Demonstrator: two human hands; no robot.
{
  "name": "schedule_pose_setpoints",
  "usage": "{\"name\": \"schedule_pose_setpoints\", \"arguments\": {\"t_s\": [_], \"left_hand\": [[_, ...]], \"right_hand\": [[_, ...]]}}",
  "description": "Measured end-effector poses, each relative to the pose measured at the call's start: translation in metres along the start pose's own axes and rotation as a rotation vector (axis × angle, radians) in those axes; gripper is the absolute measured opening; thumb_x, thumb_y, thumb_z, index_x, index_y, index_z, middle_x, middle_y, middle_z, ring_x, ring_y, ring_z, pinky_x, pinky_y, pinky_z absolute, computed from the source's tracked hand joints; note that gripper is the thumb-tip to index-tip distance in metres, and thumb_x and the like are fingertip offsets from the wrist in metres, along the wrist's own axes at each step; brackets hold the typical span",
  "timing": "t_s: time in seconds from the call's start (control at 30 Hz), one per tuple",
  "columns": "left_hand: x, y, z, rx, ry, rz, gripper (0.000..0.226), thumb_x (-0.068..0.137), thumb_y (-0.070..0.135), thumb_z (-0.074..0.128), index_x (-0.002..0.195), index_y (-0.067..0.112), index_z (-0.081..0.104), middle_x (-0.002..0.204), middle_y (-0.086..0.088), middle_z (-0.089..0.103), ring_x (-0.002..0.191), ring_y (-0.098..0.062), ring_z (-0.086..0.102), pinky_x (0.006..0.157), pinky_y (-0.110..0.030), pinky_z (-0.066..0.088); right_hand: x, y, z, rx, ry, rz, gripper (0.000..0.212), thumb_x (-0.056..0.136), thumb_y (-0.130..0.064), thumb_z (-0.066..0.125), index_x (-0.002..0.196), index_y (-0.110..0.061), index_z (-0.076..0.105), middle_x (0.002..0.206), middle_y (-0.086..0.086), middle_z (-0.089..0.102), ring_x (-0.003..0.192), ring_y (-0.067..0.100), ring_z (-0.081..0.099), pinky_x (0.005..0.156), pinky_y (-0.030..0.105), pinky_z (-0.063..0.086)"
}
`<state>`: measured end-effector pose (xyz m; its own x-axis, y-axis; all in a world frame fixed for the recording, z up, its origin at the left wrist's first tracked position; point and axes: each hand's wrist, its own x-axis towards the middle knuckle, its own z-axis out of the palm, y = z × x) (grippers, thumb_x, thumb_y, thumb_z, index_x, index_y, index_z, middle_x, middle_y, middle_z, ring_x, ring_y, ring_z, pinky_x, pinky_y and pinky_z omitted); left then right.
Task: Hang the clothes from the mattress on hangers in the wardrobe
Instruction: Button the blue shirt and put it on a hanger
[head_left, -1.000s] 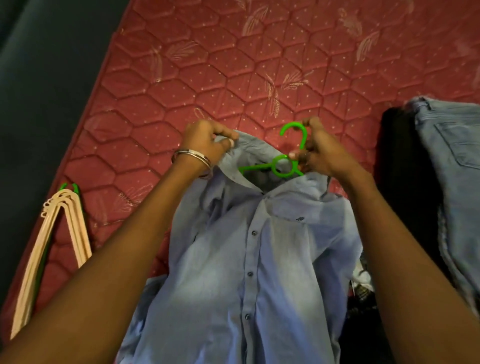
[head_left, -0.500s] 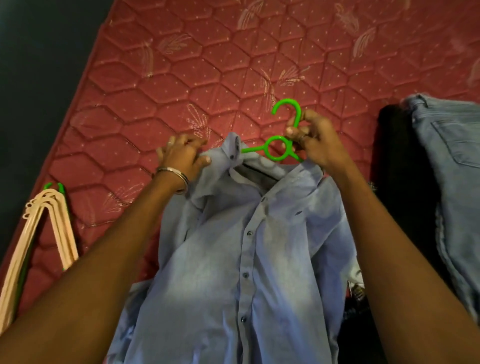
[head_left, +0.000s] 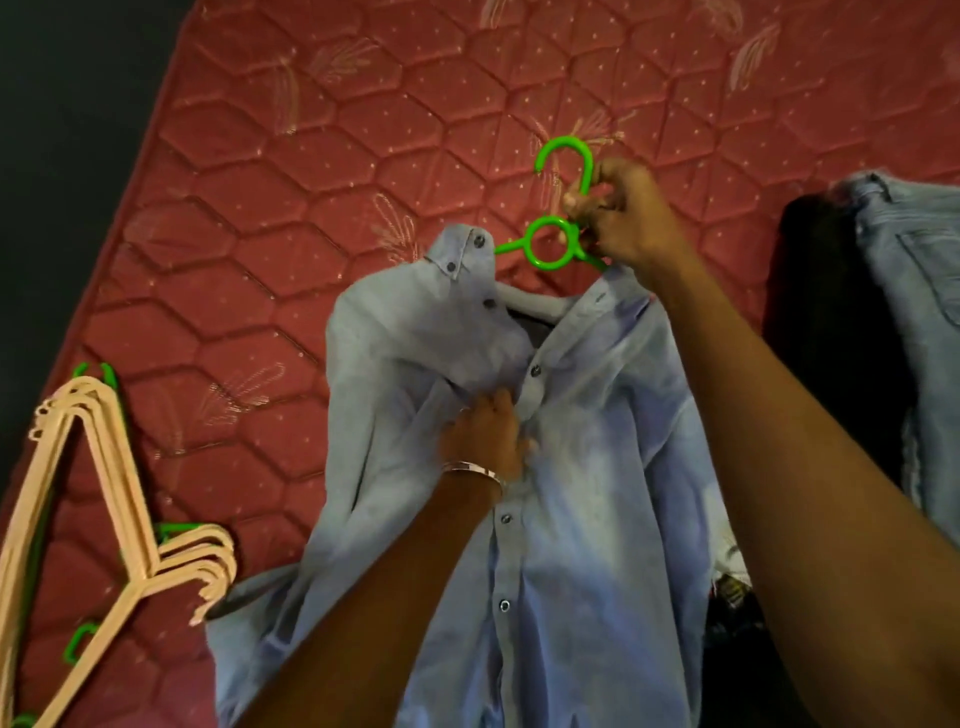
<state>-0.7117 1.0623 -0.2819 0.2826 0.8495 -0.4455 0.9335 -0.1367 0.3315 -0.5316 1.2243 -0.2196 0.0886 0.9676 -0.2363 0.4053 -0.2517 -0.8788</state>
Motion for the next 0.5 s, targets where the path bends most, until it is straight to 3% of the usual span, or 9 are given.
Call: {"name": "schedule_pose_setpoints", "arguments": {"t_s": [0.03, 0.07, 0.13, 0.2, 0.3, 0.33, 0.4, 0.47, 0.5], "left_hand": [[-0.003, 0.001, -0.002, -0.092, -0.036, -0.043, 0.042, 0.081, 0.019, 0.06, 0.119, 0.011, 0.045, 0.083, -0.02, 0.065, 0.066, -0.037, 0.067, 0.048, -0.039, 0.052], [-0.004, -0.002, 0.006, -0.122, 0.033, -0.058, 0.051, 0.079, 0.008, 0.06, 0.128, 0.011, 0.045, 0.076, -0.022, 0.065, 0.058, -0.038, 0.065, 0.043, -0.04, 0.051], [-0.006, -0.01, 0.011, -0.201, 0.036, 0.0, 0.068, 0.085, 0.003, 0.055, 0.146, 0.019, 0.032, 0.097, -0.023, 0.065, 0.081, -0.042, 0.065, 0.066, -0.045, 0.054], [-0.011, -0.02, 0.004, -0.288, -0.19, 0.11, 0.068, 0.085, 0.009, 0.059, 0.146, 0.025, 0.033, 0.114, -0.017, 0.063, 0.104, -0.036, 0.06, 0.086, -0.037, 0.047], [-0.019, -0.03, -0.018, -0.201, -0.569, 0.24, 0.064, 0.08, 0.017, 0.071, 0.139, 0.023, 0.046, 0.122, -0.011, 0.061, 0.108, -0.028, 0.059, 0.084, -0.028, 0.048], [-0.019, -0.034, -0.023, -0.125, -0.699, 0.239, 0.067, 0.08, 0.018, 0.072, 0.141, 0.024, 0.043, 0.127, -0.006, 0.059, 0.104, -0.025, 0.061, 0.076, -0.024, 0.048], [-0.017, -0.037, -0.033, -0.022, -0.866, 0.176, 0.075, 0.081, 0.019, 0.073, 0.145, 0.026, 0.034, 0.125, -0.002, 0.058, 0.079, -0.021, 0.064, 0.055, -0.019, 0.046], [-0.015, -0.036, -0.04, -0.052, -0.945, 0.109, 0.082, 0.081, 0.015, 0.072, 0.148, 0.024, 0.026, 0.103, 0.0, 0.061, 0.05, -0.013, 0.056, 0.046, -0.021, 0.046], [-0.014, -0.034, -0.04, -0.067, -0.97, 0.088, 0.084, 0.082, 0.013, 0.071, 0.15, 0.024, 0.023, 0.096, 0.001, 0.058, 0.045, -0.012, 0.053, 0.045, -0.022, 0.046]], "right_hand": [[0.001, 0.001, 0.0, -0.007, 0.001, 0.011, 0.03, 0.093, 0.001, 0.054, 0.074, -0.02, 0.044, 0.049, -0.007, 0.046, 0.036, -0.003, 0.039, 0.039, 0.019, 0.033], [0.001, 0.004, -0.001, 0.001, 0.008, 0.029, 0.03, 0.094, 0.001, 0.054, 0.075, -0.021, 0.044, 0.044, -0.011, 0.045, 0.035, -0.002, 0.038, 0.038, 0.018, 0.032], [0.004, 0.006, -0.007, 0.015, 0.03, 0.029, 0.032, 0.094, 0.002, 0.052, 0.076, -0.022, 0.044, 0.037, -0.013, 0.044, 0.034, -0.002, 0.038, 0.038, 0.018, 0.032], [0.003, 0.007, -0.011, -0.015, 0.058, 0.007, 0.033, 0.093, 0.005, 0.052, 0.077, -0.024, 0.045, 0.042, -0.015, 0.048, 0.038, -0.005, 0.042, 0.041, 0.016, 0.035], [0.004, 0.014, -0.008, -0.109, 0.109, 0.001, 0.025, 0.09, 0.005, 0.053, 0.083, -0.019, 0.052, 0.071, -0.006, 0.053, 0.062, -0.007, 0.05, 0.061, 0.016, 0.043], [0.004, 0.021, -0.007, -0.167, 0.103, 0.01, 0.013, 0.09, -0.001, 0.054, 0.091, -0.014, 0.057, 0.083, 0.0, 0.055, 0.075, 0.001, 0.053, 0.07, 0.021, 0.044], [0.002, 0.037, -0.003, -0.274, 0.097, 0.057, 0.021, 0.091, -0.011, 0.056, 0.11, -0.003, 0.059, 0.097, 0.005, 0.054, 0.089, 0.015, 0.051, 0.078, 0.027, 0.043], [-0.001, 0.048, 0.003, -0.298, 0.106, 0.083, 0.026, 0.092, -0.014, 0.056, 0.115, -0.002, 0.059, 0.099, 0.005, 0.054, 0.091, 0.017, 0.049, 0.082, 0.027, 0.043], [-0.003, 0.051, 0.006, -0.314, 0.117, 0.083, 0.027, 0.092, -0.015, 0.056, 0.116, -0.002, 0.059, 0.099, 0.004, 0.053, 0.091, 0.016, 0.049, 0.085, 0.028, 0.043]]}}
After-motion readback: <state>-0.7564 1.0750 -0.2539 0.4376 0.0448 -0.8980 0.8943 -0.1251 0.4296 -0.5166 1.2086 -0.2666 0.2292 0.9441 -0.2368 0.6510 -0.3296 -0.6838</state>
